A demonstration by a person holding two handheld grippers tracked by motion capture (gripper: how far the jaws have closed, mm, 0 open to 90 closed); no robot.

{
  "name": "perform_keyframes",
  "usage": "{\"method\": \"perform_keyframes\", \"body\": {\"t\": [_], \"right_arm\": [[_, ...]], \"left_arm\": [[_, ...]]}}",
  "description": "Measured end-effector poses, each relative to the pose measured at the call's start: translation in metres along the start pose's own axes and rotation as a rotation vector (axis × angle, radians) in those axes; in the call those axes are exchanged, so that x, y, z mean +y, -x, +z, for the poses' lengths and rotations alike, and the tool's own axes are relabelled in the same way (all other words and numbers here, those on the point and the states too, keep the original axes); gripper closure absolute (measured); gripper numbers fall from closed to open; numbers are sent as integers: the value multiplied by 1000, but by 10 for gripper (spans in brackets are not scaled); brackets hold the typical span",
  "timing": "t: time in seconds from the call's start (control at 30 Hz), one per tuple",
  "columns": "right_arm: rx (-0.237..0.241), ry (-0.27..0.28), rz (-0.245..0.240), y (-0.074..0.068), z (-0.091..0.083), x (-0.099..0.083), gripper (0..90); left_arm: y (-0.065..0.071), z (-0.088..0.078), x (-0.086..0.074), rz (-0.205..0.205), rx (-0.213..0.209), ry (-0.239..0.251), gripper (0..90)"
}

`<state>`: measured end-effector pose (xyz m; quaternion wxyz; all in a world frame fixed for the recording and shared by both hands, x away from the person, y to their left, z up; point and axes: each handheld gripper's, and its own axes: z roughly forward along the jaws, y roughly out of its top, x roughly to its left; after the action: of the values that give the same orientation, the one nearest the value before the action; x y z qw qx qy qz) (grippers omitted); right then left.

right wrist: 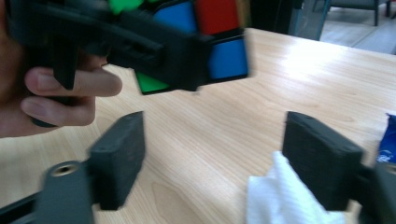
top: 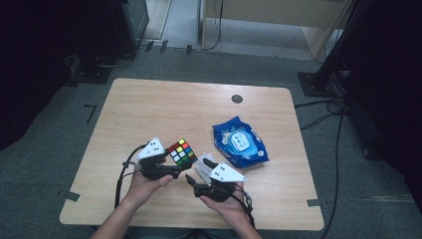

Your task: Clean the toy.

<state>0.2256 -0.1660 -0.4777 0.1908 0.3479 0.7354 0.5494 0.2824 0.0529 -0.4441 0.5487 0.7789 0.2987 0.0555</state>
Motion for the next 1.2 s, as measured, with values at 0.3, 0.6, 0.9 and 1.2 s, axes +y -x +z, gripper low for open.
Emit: {"method": "perform_keyframes", "body": {"t": [0.3,0.6,0.9,1.2], "right_arm": [[-57,50,5,-14,7,2,192],[-115,84,-92,-17,3,1,339],[-116,69,-244,-15,2,-3,345],[-157,42,-469,-19,2,-7,345]], "left_arm": [[10,8,0,-3,-33,-18,336],[11,11,-1,-2,-56,-46,332],[8,10,2,-33,-70,-54,321],[5,8,5,-22,-100,-108,330]]}}
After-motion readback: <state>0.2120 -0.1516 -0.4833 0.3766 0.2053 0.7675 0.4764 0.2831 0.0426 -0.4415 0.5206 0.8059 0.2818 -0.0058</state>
